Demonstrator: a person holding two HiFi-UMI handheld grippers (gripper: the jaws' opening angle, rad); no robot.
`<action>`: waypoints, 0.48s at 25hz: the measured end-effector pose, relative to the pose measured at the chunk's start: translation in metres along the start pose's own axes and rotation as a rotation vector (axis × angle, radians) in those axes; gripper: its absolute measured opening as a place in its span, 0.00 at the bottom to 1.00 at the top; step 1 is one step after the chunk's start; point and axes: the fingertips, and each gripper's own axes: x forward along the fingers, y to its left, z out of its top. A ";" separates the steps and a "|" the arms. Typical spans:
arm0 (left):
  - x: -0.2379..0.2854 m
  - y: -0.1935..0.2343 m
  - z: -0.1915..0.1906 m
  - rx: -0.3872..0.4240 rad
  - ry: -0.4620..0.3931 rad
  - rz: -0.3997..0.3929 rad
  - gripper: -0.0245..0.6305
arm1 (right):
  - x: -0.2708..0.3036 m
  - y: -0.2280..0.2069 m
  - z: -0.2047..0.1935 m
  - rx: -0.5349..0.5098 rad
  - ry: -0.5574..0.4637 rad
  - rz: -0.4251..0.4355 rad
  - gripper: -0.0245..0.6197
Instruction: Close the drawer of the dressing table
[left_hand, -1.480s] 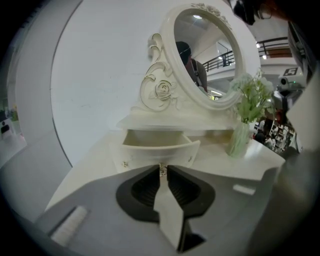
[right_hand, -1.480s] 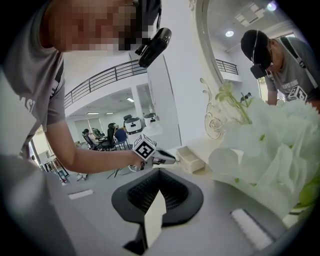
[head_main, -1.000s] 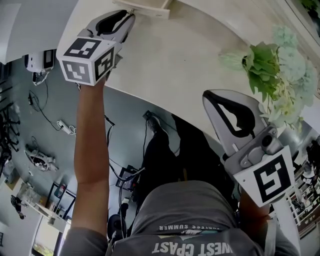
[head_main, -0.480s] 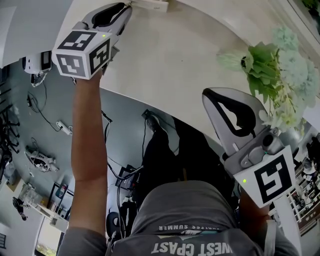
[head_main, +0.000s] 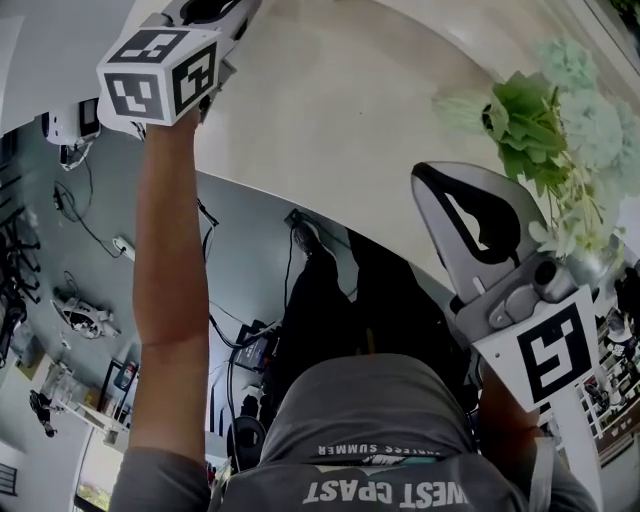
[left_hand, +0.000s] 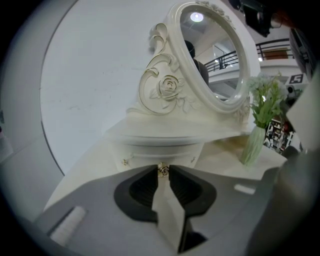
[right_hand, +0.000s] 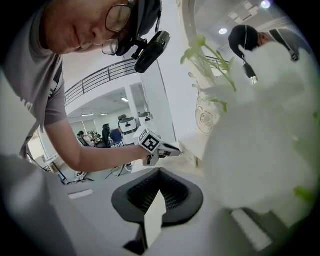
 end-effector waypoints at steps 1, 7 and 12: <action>0.000 -0.001 0.003 0.002 0.001 0.001 0.15 | -0.003 0.000 0.001 0.001 0.001 -0.001 0.04; -0.004 -0.018 0.028 0.023 -0.013 -0.012 0.15 | -0.027 0.004 0.004 -0.002 -0.019 -0.010 0.04; -0.005 -0.016 0.025 0.012 -0.008 0.000 0.15 | -0.019 0.006 0.003 -0.009 -0.028 -0.006 0.04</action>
